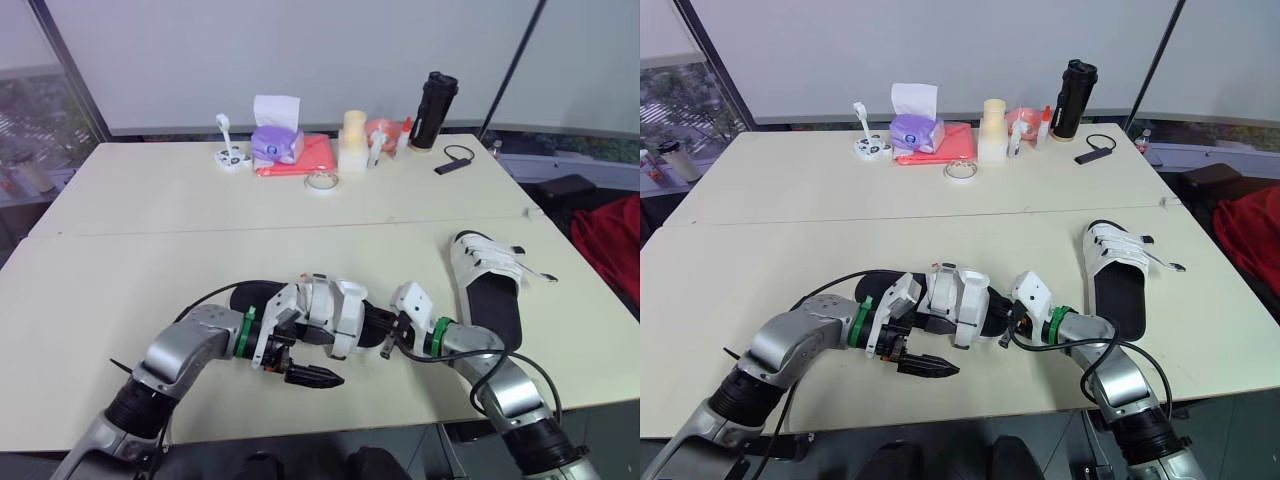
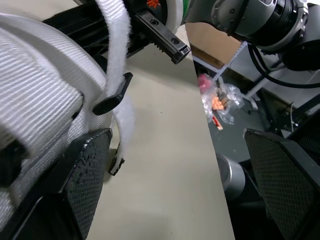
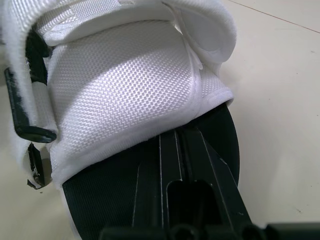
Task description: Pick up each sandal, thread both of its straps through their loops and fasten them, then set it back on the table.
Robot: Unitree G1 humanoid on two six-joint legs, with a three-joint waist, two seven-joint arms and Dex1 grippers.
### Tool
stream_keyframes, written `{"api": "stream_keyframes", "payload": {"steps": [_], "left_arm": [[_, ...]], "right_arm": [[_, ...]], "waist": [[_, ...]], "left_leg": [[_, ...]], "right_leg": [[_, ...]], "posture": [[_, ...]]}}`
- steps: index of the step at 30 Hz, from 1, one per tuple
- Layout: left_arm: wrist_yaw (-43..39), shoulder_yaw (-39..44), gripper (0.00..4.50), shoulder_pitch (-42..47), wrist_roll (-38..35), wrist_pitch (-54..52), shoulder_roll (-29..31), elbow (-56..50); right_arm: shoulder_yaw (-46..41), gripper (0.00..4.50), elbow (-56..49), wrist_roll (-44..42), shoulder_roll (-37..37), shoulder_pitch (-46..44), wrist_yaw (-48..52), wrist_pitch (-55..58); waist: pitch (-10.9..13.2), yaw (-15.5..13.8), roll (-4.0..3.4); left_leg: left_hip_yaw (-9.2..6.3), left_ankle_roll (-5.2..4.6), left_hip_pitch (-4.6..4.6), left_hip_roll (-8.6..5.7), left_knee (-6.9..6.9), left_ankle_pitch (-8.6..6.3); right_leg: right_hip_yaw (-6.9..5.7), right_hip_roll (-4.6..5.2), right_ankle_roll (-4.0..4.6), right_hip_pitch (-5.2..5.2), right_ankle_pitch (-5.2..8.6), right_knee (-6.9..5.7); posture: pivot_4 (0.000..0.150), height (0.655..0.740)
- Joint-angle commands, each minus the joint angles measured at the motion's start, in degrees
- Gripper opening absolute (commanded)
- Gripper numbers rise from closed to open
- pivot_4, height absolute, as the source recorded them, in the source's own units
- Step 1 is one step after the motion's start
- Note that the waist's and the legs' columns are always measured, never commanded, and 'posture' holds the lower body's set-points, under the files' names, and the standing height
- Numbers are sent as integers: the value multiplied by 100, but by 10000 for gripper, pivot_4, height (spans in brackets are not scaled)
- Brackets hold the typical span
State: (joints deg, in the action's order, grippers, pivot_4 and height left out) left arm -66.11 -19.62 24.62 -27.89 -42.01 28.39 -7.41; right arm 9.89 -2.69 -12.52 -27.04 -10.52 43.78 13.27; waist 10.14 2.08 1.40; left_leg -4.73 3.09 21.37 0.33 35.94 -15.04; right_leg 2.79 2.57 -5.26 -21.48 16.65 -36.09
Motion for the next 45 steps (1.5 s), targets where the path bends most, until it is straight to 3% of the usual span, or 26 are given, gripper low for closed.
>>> {"api": "stream_keyframes", "payload": {"steps": [1, 6, 13, 18, 22, 26, 30, 33, 36, 39, 44, 45], "left_arm": [[78, -32, 25350, 130, 61, 2, -80, 34], [121, -41, 404, 109, 97, -49, -88, 21], [-218, -77, 404, -73, -325, -790, 340, -439], [-827, -137, 404, -288, -504, -723, 962, -835], [-1073, -31, 404, -249, -739, -685, 1132, -1010], [-887, 170, 404, -92, -983, -847, 928, -1005], [-377, 657, 404, 269, -1527, -1375, 359, -773], [244, 1182, 404, 583, -1989, -1895, -210, -410], [1527, 2244, 404, 1179, -2554, -2491, -1191, 823], [2403, 3139, 404, 1652, -3034, -2986, -1726, 1666], [3036, 3140, 404, 1688, -2680, -2938, -1962, 1851], [3039, 3071, 2805, 1665, -2650, -2935, -1962, 1812]], "right_arm": [[225, 0, 392, 322, -62, 353, -132, 430], [226, 0, 366, 306, -70, 373, -159, 442], [233, 0, 411, 308, -61, 345, -158, 426], [242, 0, 421, 308, -68, 327, -146, 428], [246, 0, 439, 313, -80, 315, -133, 423], [248, 0, 451, 317, -75, 305, -129, 423], [248, 0, 478, 317, -64, 291, -124, 412], [265, 0, 465, 318, -56, 299, -136, 417], [253, 0, 485, 319, -49, 297, -149, 407], [247, 0, 493, 320, -40, 308, -167, 400], [267, 0, 492, 324, -32, 329, -191, 383], [267, 0, 493, 323, -31, 329, -197, 381]], "waist": [[0, 0, -1], [-1, 0, -3], [-1, 12, -3], [0, 10, -3], [-1, 24, -5], [-1, 28, -5], [2, 12, 7], [2, 19, 0], [4, 15, 2], [8, 41, 6], [11, 9, 3], [11, 4, 4]], "left_leg": [[0, 0, 0, -1, 1, 0], [0, 0, 1, -1, -5, 0], [0, 0, 1, -2, -6, 0], [-1, 0, 2, -1, -7, 0], [-3, 1, 1, 1, -13, -1], [-2, 0, 1, 2, -25, -1], [-3, 0, 3, 1, -17, 0], [-2, 0, 1, -2, -11, 0], [-5, -1, 0, -7, -10, 0], [-17, -2, 5, -30, 10, 1], [-17, 0, 5, -44, 6, 1], [-17, 2, 6, -48, 7, 2]], "right_leg": [[0, 0, 0, 1, 0, 0], [-2, 0, -3, -2, 2, 0], [-3, 0, -3, -2, 2, 0], [0, 2, -2, -3, 3, 1], [2, 5, 0, -4, 5, 4], [1, 4, 2, -9, 6, 6], [-4, 0, 1, -8, 5, 2], [-7, -3, -2, -6, 5, -1], [-12, -10, -21, -1, -2, -2], [-22, -11, -38, 0, -12, -8], [-20, 0, -61, 0, -19, -10], [-20, 4, -63, 1, -20, -10]], "posture": [[1500, 7400], [1500, 7400], [1500, 7400], [1500, 7400], [1500, 7400], [1500, 7400], [1500, 7400], [1500, 7400], [1500, 7400], [1500, 7400], [1500, 7400], [1500, 7400]]}}
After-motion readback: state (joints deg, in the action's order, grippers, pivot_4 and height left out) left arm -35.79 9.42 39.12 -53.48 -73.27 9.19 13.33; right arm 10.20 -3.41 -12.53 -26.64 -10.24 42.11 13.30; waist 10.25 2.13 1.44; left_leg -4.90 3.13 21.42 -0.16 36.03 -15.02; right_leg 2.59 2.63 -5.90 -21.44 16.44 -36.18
